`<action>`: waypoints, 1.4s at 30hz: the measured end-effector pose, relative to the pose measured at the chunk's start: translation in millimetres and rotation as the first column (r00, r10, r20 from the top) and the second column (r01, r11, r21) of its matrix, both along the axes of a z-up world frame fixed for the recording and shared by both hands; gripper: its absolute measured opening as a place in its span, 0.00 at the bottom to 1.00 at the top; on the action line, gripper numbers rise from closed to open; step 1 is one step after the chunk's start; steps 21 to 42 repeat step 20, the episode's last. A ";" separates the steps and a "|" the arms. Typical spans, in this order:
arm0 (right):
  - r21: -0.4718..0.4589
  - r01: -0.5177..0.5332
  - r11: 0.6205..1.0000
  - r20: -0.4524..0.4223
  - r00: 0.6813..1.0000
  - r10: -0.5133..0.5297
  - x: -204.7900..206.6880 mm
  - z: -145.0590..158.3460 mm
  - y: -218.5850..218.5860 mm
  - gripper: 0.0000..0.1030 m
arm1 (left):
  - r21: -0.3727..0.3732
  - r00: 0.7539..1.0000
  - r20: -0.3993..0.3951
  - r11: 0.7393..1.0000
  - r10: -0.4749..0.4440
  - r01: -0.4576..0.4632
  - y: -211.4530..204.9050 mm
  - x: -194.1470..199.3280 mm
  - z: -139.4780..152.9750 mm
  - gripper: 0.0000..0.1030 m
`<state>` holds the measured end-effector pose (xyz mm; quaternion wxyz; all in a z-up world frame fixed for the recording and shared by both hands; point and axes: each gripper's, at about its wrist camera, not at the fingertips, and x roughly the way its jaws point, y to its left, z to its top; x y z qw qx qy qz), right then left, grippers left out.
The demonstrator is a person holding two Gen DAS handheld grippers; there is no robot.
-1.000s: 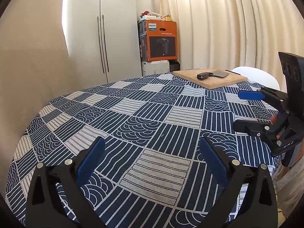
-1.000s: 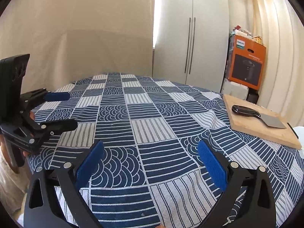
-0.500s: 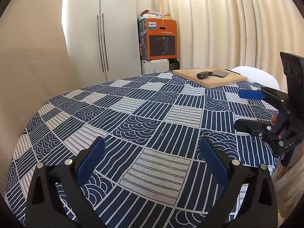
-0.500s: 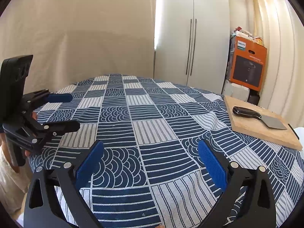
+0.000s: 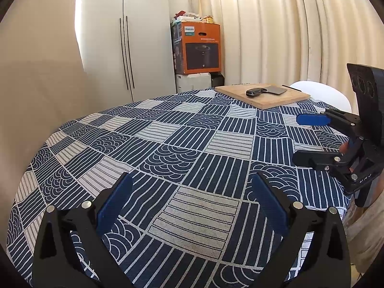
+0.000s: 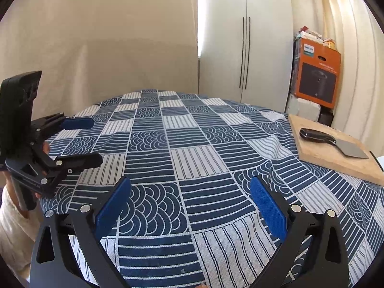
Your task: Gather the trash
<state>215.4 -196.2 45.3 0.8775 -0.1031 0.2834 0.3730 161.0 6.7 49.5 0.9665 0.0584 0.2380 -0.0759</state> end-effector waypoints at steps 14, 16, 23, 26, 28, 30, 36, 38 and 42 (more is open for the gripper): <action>0.015 -0.002 1.000 -0.005 1.000 0.002 1.6 -0.5 -2.4 0.92 | -0.012 1.000 0.001 1.000 -0.016 0.016 0.4 -0.4 0.3 0.94; 0.016 -0.008 1.000 -0.010 1.000 0.008 1.6 -0.5 -2.7 0.92 | -0.023 1.000 -0.013 0.999 -0.028 0.028 1.4 1.4 -0.1 0.94; 0.030 -0.019 0.999 -0.008 1.000 0.019 1.2 0.1 -4.4 0.92 | -0.051 0.998 -0.036 0.998 -0.043 0.041 4.1 4.3 -0.4 0.94; 0.030 -0.019 0.999 -0.008 1.000 0.019 1.2 0.1 -4.4 0.92 | -0.051 0.998 -0.036 0.998 -0.043 0.041 4.1 4.3 -0.4 0.94; 0.030 -0.019 0.999 -0.008 1.000 0.019 1.2 0.1 -4.4 0.92 | -0.051 0.998 -0.036 0.998 -0.043 0.041 4.1 4.3 -0.4 0.94; 0.030 -0.019 0.999 -0.008 1.000 0.019 1.2 0.1 -4.4 0.92 | -0.051 0.998 -0.036 0.998 -0.043 0.041 4.1 4.3 -0.4 0.94; 0.030 -0.019 0.999 -0.008 1.000 0.019 1.2 0.1 -4.4 0.92 | -0.051 0.998 -0.036 0.998 -0.043 0.041 4.1 4.3 -0.4 0.94; 0.030 -0.019 0.999 -0.008 1.000 0.019 1.2 0.1 -4.4 0.92 | -0.051 0.998 -0.036 0.998 -0.043 0.041 4.1 4.3 -0.4 0.94; 0.030 -0.019 0.999 -0.008 1.000 0.019 1.2 0.1 -4.4 0.92 | -0.051 0.998 -0.036 0.998 -0.043 0.041 4.1 4.3 -0.4 0.94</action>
